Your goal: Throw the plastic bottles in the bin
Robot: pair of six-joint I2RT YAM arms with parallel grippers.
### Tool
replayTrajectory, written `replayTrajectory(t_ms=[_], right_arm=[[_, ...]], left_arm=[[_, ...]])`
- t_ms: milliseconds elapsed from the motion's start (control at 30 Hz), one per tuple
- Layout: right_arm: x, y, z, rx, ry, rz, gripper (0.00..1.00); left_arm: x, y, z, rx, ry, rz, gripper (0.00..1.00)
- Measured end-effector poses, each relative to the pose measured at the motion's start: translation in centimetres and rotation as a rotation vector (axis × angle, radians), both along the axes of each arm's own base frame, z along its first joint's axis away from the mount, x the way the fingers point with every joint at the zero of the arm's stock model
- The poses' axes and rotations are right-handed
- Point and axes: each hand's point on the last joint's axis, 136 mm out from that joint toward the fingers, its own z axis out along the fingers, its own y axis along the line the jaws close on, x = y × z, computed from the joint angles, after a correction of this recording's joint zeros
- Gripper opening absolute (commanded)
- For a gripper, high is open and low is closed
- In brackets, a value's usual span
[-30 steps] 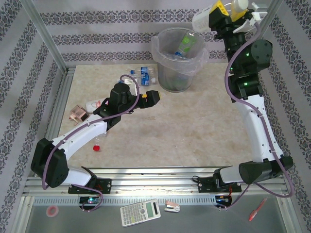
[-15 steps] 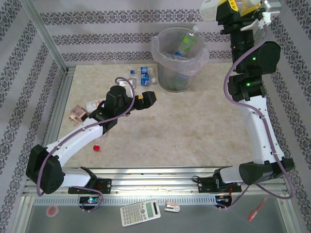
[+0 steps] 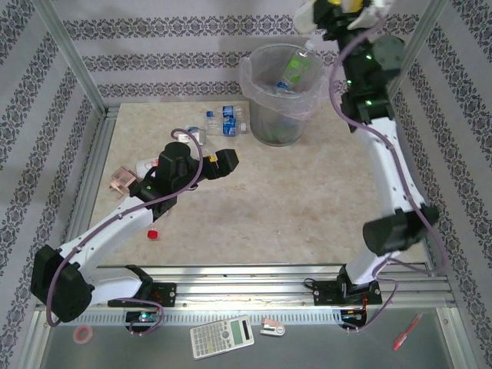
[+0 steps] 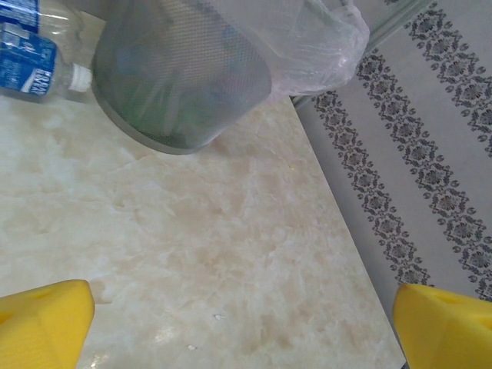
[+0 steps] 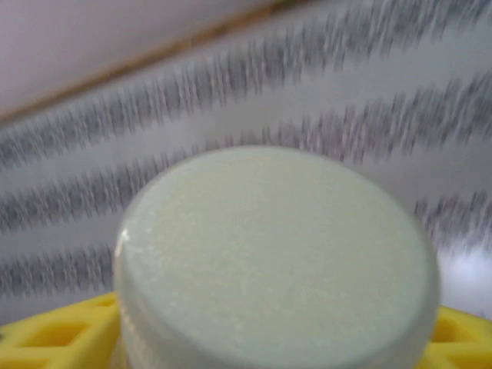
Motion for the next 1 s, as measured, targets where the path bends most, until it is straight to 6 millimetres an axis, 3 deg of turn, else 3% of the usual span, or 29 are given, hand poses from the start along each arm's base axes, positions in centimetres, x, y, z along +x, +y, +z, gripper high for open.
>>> replayTrajectory(t_ms=[100,167,233,267,367,600,700,800,1000], right_arm=[[5.6,1.1,-7.4,-0.036,0.223,0.037,0.93],[7.8,1.1,-11.9,-0.053,0.358,0.050,0.95],[8.6,0.7,-14.6,-0.061,0.447,0.056,0.96],[8.6,0.5,-14.9,-0.062,0.465,0.057,0.96],[7.3,-0.1,-13.7,-0.060,0.461,0.066,0.96],[0.8,-0.7,-6.5,-0.063,0.319,0.088,0.98],[-1.2,-0.7,-4.7,-0.075,0.274,0.096,0.98],[-1.8,-0.6,-4.6,-0.086,0.269,0.104,0.98],[-1.5,0.1,-6.3,-0.115,0.311,0.134,0.98]], left_arm=[[-0.1,0.8,-0.2,0.008,0.011,0.024,1.00],[-0.1,1.3,-0.6,0.018,0.021,0.040,1.00],[-0.1,1.7,-0.9,0.030,0.028,0.060,1.00],[-0.1,1.9,-1.0,0.035,0.032,0.066,1.00],[0.0,2.3,-1.2,0.044,0.038,0.085,1.00],[0.4,2.8,-1.6,0.047,0.052,0.112,1.00],[0.7,2.9,-2.2,0.055,0.068,0.121,1.00],[0.7,3.1,-2.8,0.061,0.090,0.132,1.00],[0.7,4.1,-3.8,0.078,0.138,0.194,1.00]])
